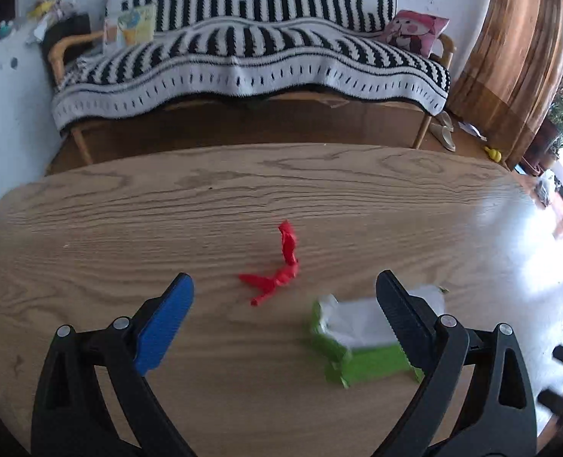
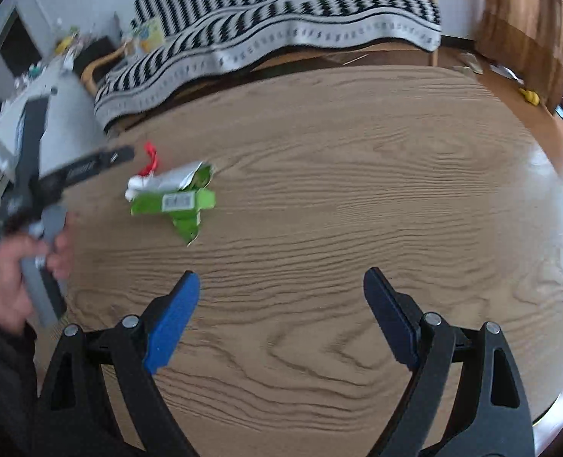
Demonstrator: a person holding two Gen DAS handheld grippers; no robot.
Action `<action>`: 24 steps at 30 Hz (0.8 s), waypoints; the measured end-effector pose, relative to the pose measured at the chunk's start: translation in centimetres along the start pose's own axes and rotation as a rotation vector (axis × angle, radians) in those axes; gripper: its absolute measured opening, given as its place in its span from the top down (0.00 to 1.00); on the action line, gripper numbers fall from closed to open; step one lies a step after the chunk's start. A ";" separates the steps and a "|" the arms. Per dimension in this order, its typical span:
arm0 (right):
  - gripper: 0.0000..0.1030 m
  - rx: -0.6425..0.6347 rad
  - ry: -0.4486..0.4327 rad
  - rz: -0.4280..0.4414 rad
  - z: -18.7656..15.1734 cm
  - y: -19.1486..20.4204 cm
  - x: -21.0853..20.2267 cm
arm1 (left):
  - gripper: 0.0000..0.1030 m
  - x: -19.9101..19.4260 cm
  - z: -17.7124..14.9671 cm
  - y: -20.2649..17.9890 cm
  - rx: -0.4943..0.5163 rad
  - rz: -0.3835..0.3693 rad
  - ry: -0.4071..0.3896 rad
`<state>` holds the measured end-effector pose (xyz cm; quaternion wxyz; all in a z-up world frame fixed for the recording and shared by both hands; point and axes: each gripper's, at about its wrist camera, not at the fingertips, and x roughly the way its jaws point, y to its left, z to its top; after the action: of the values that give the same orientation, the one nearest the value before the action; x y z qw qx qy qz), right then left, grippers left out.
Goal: Collect trash
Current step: 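Return both tools to the table, then grasp the red wrapper with left tool while right tool grasps green snack bag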
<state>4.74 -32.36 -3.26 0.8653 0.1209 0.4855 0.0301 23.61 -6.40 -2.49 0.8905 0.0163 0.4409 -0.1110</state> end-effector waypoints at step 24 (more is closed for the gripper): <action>0.10 -0.689 0.068 0.009 3.7 14.9 9.4 | 0.90 -1.8 -4.1 5.8 -0.125 0.041 0.106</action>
<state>13.83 -16.98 -5.65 0.8383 -0.1775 0.4749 0.2003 20.56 0.15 -3.97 0.8672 -0.0244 0.4932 -0.0640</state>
